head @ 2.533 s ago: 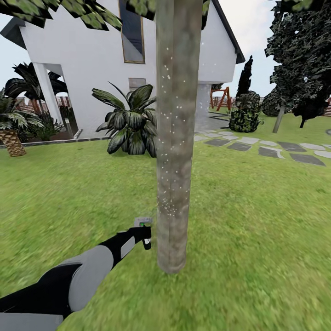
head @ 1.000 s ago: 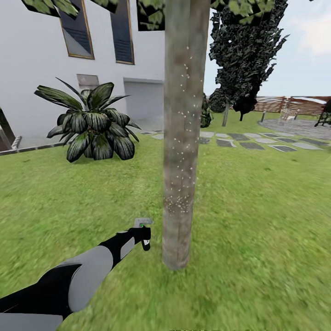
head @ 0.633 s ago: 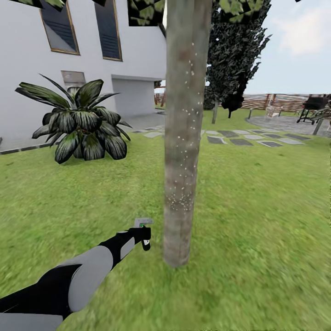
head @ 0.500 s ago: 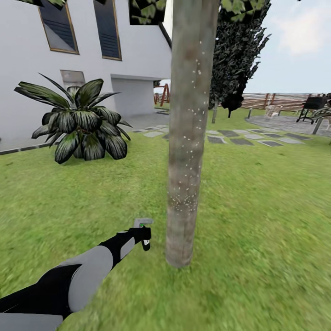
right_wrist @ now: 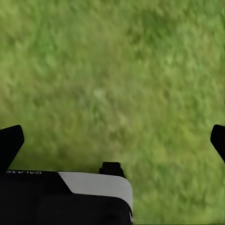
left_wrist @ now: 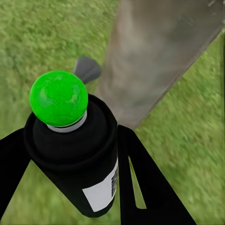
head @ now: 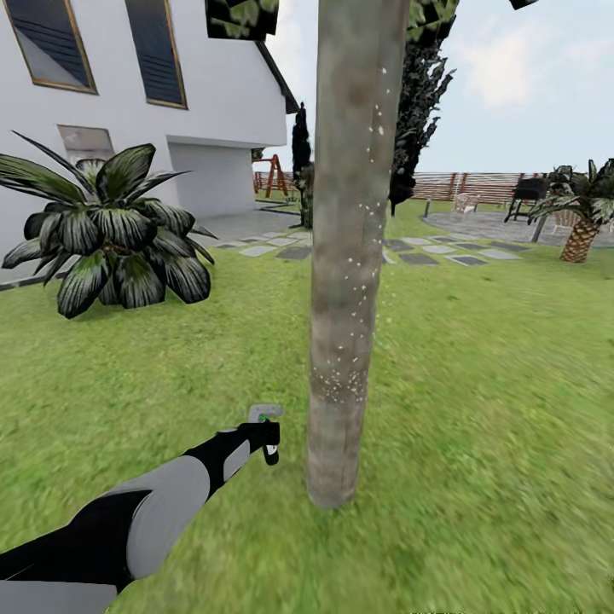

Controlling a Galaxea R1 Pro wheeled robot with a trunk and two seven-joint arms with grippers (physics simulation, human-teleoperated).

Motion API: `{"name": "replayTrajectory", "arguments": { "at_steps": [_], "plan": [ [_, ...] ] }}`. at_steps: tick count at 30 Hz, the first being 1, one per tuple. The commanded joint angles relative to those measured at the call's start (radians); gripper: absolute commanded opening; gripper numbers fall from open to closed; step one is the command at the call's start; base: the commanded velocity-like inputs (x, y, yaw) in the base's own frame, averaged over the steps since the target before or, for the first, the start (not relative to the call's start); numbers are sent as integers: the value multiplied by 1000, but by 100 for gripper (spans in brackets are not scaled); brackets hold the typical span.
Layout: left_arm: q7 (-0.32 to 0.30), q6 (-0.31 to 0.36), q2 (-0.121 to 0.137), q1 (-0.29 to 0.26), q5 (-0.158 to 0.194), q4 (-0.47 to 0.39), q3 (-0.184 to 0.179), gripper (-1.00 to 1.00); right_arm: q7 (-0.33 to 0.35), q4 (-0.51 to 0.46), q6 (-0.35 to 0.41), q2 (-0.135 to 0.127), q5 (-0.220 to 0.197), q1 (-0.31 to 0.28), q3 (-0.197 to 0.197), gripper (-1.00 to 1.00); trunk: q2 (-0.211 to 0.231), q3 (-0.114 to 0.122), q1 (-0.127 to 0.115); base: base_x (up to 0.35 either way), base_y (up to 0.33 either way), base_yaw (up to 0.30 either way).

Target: In the garden, pick up the pesticide atomizer on the floor and spray pesticide onto both trees until each tree trunk is fully covered.

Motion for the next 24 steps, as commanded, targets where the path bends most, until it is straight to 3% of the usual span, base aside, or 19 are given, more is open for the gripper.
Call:
{"name": "replayTrajectory", "arguments": {
  "at_steps": [1,4,13,24],
  "plan": [
    [-4,5,0,0,-10,-3,9,-100,-7,5,-5,1,3,-2,8,100,-1,-1,0,106,349,-295],
    [-4,5,0,0,-10,-2,9,-100,-7,5,-5,1,3,-2,8,100,-1,-1,0,48,350,-290],
    [-4,4,2,0,-10,-4,9,-100,-7,5,-5,1,3,-2,8,100,-1,-1,0,2,350,-89],
    [-4,4,2,0,-10,-4,9,-100,-7,5,-5,1,3,-2,8,100,-1,-1,0,0,350,-283]
  ]
}}
